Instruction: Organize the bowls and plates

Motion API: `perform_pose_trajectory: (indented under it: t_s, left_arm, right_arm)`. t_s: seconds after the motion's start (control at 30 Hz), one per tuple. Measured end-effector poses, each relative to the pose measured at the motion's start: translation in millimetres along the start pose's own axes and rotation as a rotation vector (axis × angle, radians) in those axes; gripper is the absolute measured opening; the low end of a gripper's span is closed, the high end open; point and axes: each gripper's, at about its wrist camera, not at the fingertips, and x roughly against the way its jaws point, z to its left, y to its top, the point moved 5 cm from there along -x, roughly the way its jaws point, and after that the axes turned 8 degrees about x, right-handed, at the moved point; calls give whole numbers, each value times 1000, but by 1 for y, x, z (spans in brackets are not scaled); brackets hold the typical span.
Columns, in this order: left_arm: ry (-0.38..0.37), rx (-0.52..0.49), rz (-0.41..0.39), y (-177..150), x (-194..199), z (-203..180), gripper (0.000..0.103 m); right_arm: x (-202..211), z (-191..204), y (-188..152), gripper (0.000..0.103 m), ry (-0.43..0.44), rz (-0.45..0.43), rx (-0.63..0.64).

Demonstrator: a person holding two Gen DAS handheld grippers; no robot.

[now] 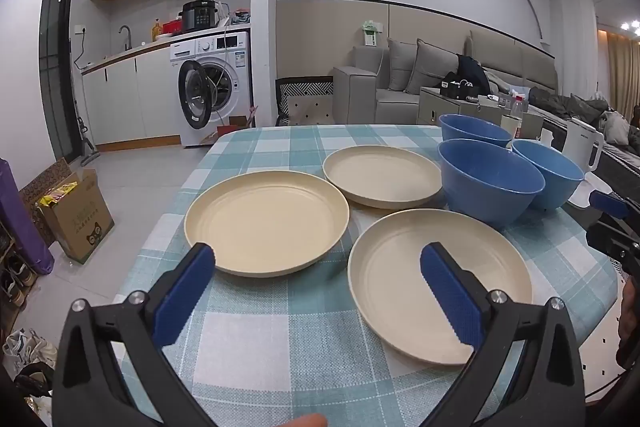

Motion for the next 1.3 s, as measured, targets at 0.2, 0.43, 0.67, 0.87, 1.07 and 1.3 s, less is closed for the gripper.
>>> perform_pose_trajectory:
  t_s: [0.2,0.43,0.67,0.87,1.07,1.3]
  left_arm:
    - [2,-2,0,0,0,0,103]
    - [5,-2,4,0,-3,-4,103]
    - [4,-1,3,-1,-2,-4,103]
    - [3,-1,7,-1,-3,-2,103]
    - [3,0,4,-1,-2,-2,103]
    - [2,2,5,0,-2,-1,103]
  right_arm:
    - [0,1,0,103,1,2,4]
    - [0,1,0,103,-1,2,7]
    - [-1,-1,2,103,-3,2,1]
    - [3,-3,0,103,-10,7,5]
    - [2,-2,-2,103,-13,6,11]
    - [2,-1,-2,103,-13,7,11]
